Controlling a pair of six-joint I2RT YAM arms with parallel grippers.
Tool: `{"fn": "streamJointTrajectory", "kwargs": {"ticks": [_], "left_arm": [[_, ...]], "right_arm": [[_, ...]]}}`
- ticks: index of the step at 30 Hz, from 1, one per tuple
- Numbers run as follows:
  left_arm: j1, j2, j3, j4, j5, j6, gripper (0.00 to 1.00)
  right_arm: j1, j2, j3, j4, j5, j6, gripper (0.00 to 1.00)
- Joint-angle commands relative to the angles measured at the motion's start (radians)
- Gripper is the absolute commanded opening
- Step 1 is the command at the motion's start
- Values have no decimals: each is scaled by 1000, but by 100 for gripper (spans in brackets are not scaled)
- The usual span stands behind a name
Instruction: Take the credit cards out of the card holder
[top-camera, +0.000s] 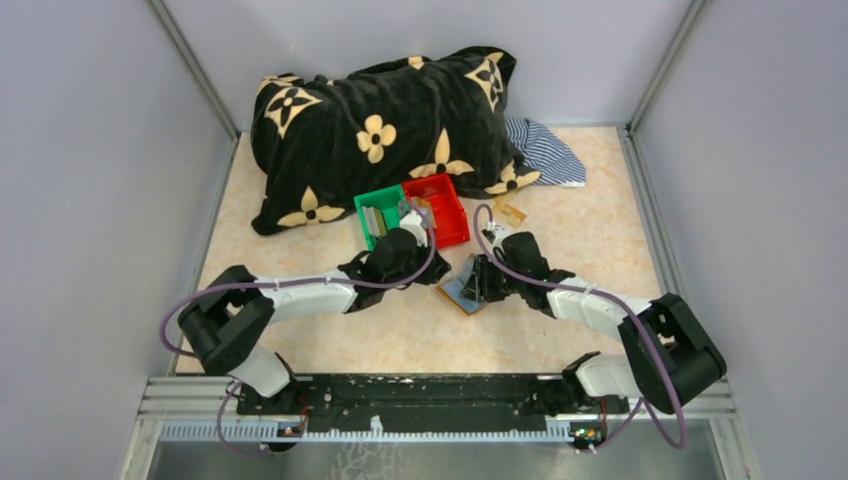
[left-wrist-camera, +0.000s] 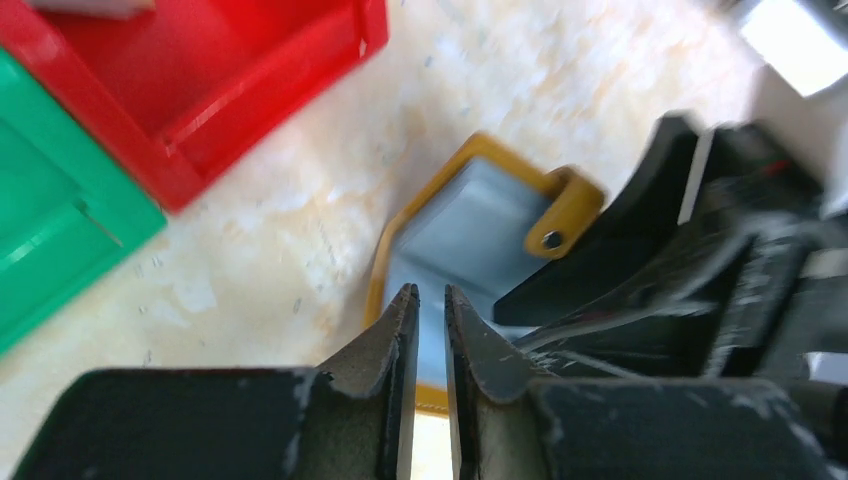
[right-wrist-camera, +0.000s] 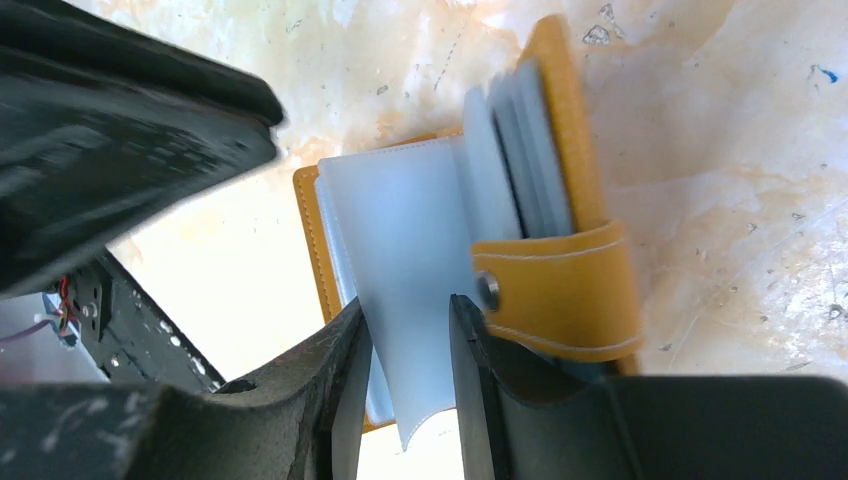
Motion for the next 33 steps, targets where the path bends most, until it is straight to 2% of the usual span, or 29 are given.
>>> {"fn": "streamJointTrajectory", "kwargs": {"ticks": [1, 11, 20, 28, 33], "left_arm": [[3, -35, 49, 4, -42, 40, 22], [2, 196, 193, 31, 124, -13, 23], [3, 240, 141, 18, 195, -28, 23], [2, 239, 28, 51, 210, -60, 23], [2, 250, 19, 64, 218, -68, 23]], "right_arm": [[-3, 2, -7, 66, -30, 5, 34], [-3, -28, -31, 67, -44, -5, 35], [-3, -18, -63, 123, -75, 13, 36], [-6, -138, -1, -3, -19, -31, 36], [-34, -130, 28, -45, 0, -53, 36]]}}
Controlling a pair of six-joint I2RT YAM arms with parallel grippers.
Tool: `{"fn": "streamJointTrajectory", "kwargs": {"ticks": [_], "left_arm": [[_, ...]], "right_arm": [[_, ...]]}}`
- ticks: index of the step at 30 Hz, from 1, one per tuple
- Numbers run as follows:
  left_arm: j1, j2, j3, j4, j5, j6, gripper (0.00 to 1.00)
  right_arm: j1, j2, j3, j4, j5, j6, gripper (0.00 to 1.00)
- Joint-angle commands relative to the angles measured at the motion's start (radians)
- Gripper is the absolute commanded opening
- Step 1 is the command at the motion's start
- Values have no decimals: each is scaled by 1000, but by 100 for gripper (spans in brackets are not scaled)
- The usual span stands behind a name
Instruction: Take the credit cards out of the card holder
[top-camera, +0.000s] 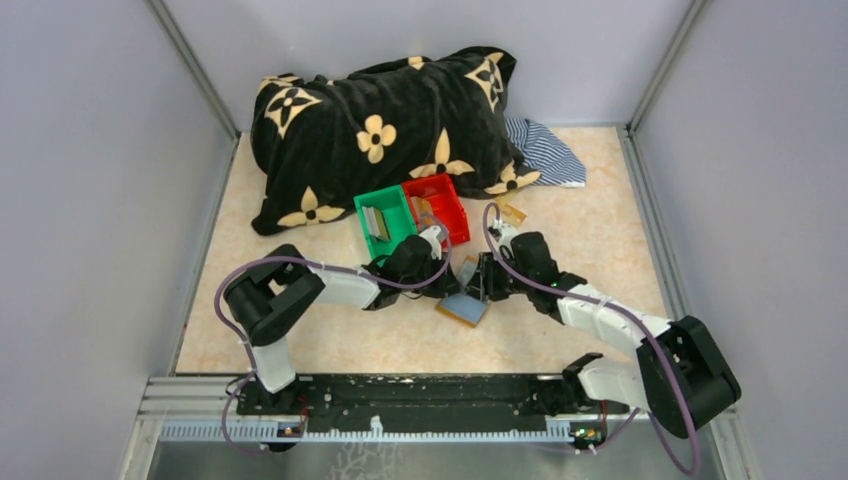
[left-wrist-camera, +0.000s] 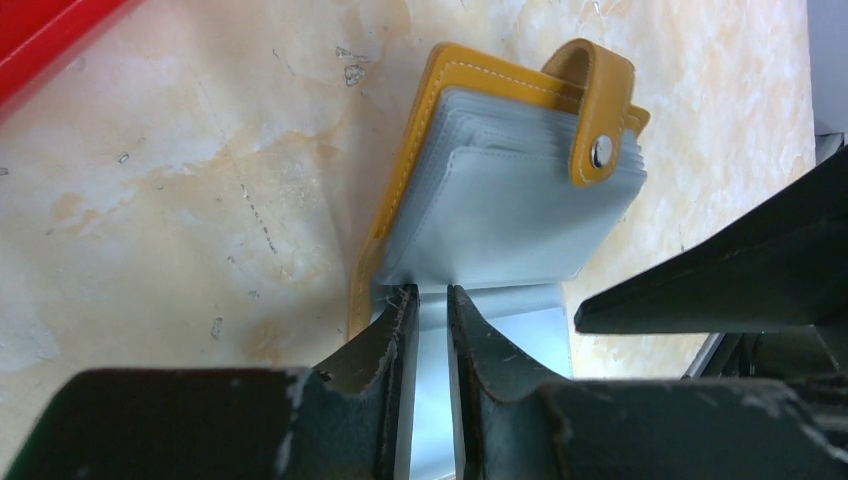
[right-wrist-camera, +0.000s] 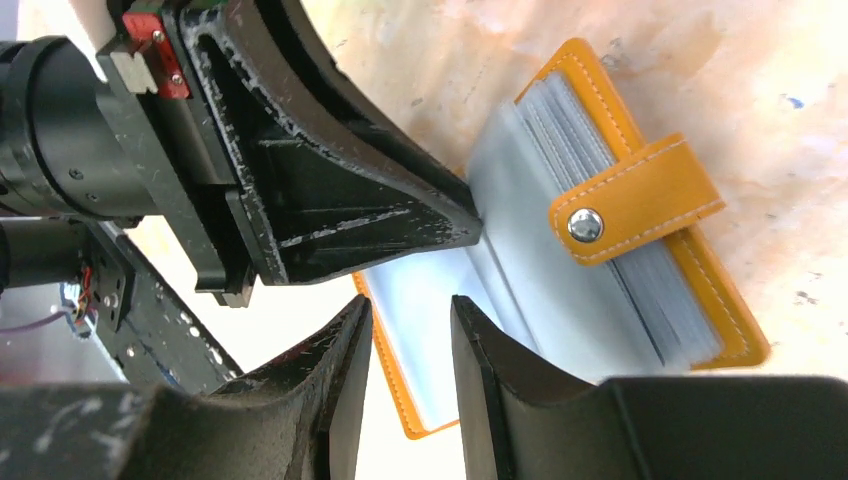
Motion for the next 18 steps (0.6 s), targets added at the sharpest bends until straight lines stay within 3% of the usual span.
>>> {"fn": "streamJointTrajectory", "kwargs": {"ticks": [1, 18], "left_arm": [[1, 29, -29, -31, 20, -7, 23], [1, 35, -64, -35, 8, -6, 23]], "right_arm": [[-32, -2, 61, -21, 33, -35, 36], [-123, 32, 132, -87, 107, -99, 36]]}}
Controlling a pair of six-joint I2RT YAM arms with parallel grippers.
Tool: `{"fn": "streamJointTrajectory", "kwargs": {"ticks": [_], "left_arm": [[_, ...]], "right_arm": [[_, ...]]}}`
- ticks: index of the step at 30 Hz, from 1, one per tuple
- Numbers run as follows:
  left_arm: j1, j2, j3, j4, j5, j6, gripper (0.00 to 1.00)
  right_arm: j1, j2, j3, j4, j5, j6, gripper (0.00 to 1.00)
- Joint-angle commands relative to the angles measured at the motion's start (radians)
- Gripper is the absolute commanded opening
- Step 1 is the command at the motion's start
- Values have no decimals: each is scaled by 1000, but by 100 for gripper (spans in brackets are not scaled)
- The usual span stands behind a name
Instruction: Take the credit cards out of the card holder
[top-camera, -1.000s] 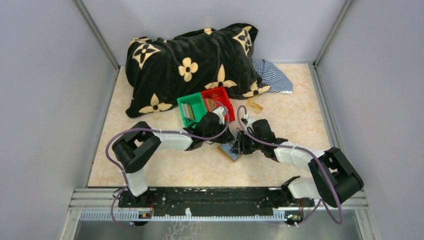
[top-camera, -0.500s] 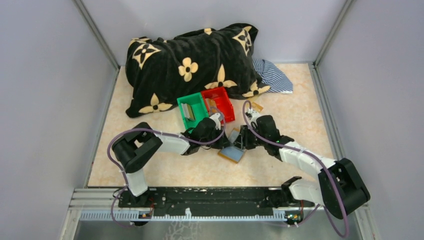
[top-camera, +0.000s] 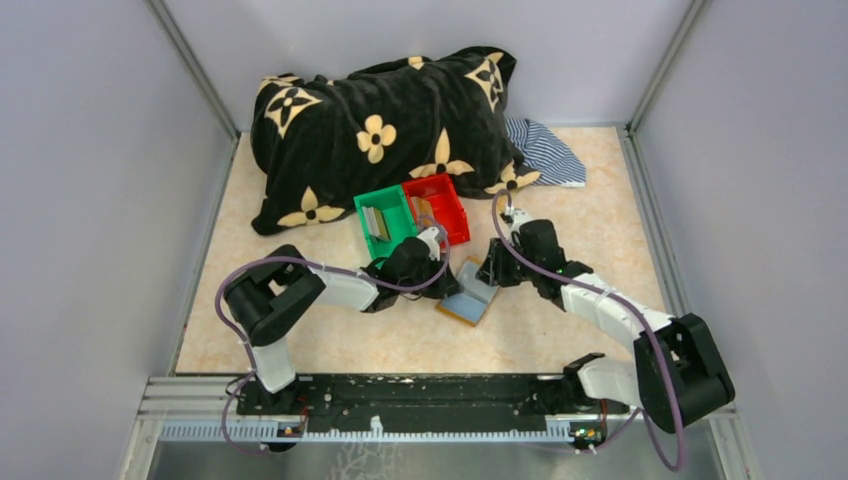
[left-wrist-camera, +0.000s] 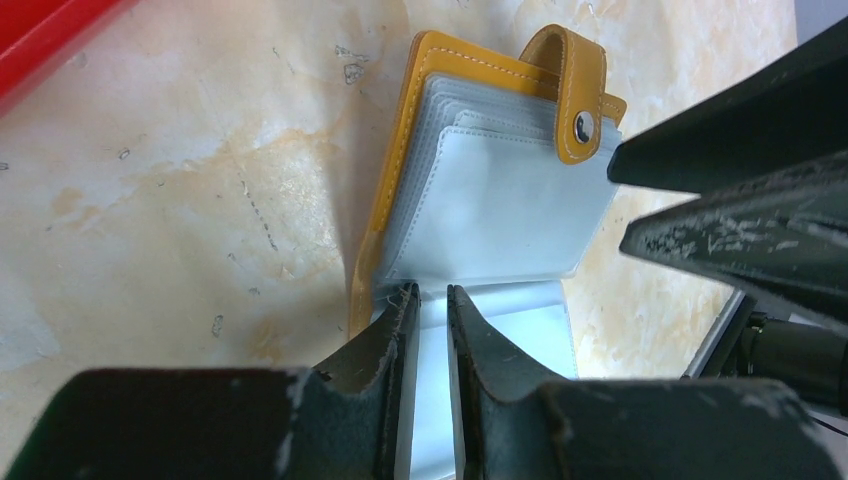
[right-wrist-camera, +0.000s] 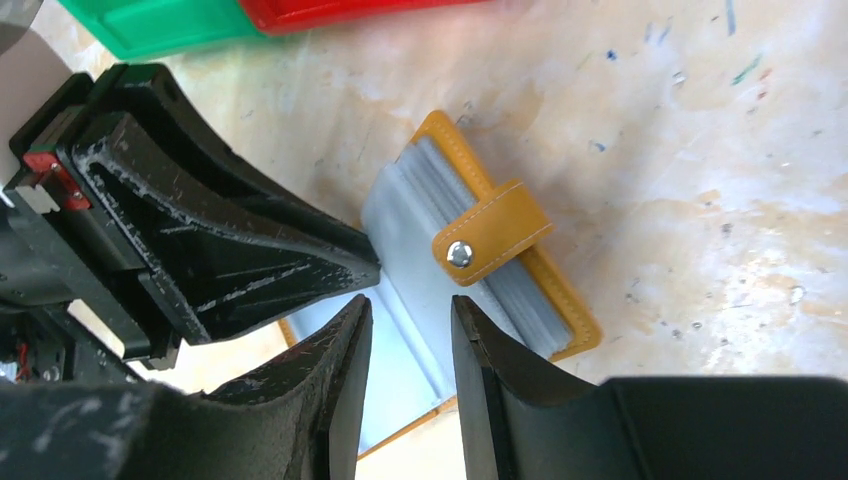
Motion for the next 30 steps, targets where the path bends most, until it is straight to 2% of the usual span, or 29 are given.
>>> {"fn": "streamJointTrajectory", "kwargs": {"ticks": [1, 11, 18, 23, 30], "left_arm": [[0, 35, -39, -82, 8, 1, 23], [0, 34, -54, -75, 9, -3, 23], [1, 29, -56, -74, 3, -2, 23], [2, 30, -58, -75, 8, -3, 23], [1, 26, -67, -81, 1, -3, 23]], "right_arm": [[-30, 3, 47, 2, 30, -34, 36], [-49, 50, 41, 11, 49, -61, 37], [-48, 63, 1, 55, -23, -56, 36], [-56, 57, -16, 37, 70, -31, 35], [-94, 83, -20, 48, 64, -8, 35]]}}
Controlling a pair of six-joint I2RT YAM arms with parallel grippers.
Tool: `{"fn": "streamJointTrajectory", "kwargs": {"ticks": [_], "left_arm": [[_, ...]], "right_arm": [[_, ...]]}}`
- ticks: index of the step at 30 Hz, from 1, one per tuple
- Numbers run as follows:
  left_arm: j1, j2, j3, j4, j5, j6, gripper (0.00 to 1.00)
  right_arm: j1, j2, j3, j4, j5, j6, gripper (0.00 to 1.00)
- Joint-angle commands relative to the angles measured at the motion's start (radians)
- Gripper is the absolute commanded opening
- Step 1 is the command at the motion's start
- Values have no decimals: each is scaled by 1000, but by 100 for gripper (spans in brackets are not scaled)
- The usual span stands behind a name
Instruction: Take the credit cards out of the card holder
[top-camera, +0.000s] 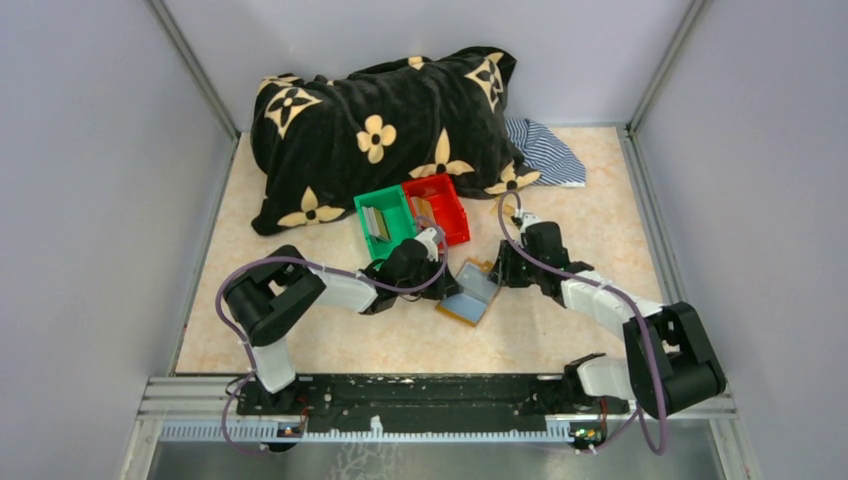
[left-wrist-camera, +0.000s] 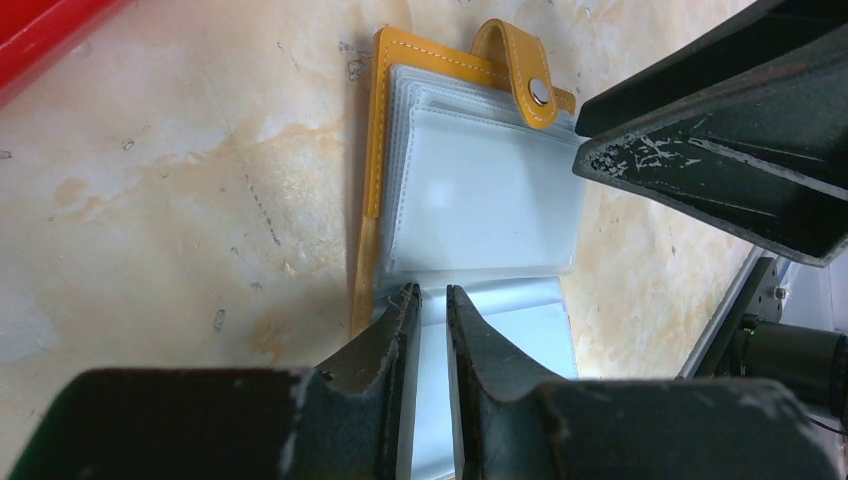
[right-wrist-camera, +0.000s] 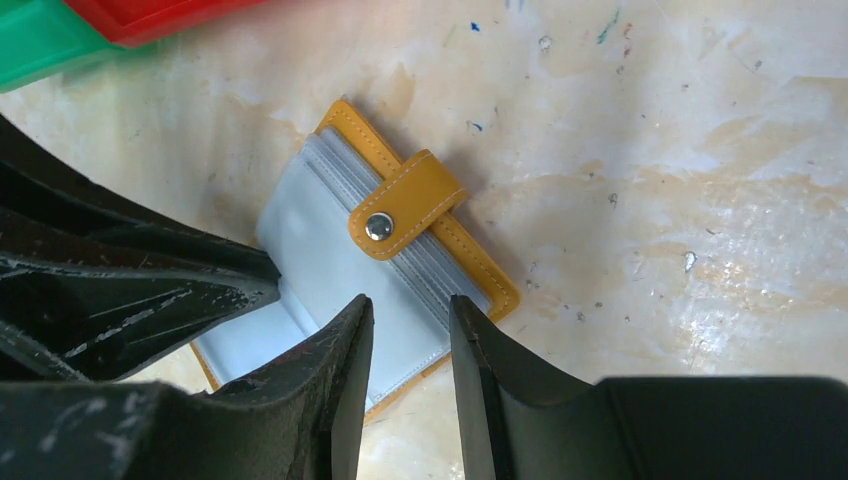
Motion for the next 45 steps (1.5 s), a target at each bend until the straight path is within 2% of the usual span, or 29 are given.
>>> {"fn": "streamJointTrajectory", "kwargs": {"ticks": [1, 12, 19, 29, 32, 33, 35, 36, 41, 45], "left_arm": [[0, 26, -43, -122, 2, 13, 23], [6, 24, -55, -124, 1, 12, 22], [10, 28, -54, -119, 3, 11, 22], [15, 35, -33, -116, 8, 16, 22], [17, 29, -32, -117, 4, 18, 22], [19, 28, -31, -117, 2, 18, 22], [21, 25, -29, -117, 3, 19, 22], [21, 22, -27, -117, 4, 21, 23], [30, -17, -24, -125, 13, 24, 22], [31, -110, -15, -169, 6, 29, 23]], "right_arm": [[-14, 27, 1, 45, 11, 11, 35], [-33, 64, 1, 41, 27, 2, 35], [-35, 79, -9, 90, -100, 5, 34], [-35, -11, -51, 147, -251, 43, 33], [-34, -48, -72, 162, -288, 54, 26], [-34, -61, -79, 167, -302, 58, 21], [-29, -85, -91, 168, -315, 60, 3], [-26, -99, -96, 161, -314, 57, 0], [-13, -163, -122, 120, -303, 48, 0], [8, -215, -131, 92, -289, 38, 0]]}}
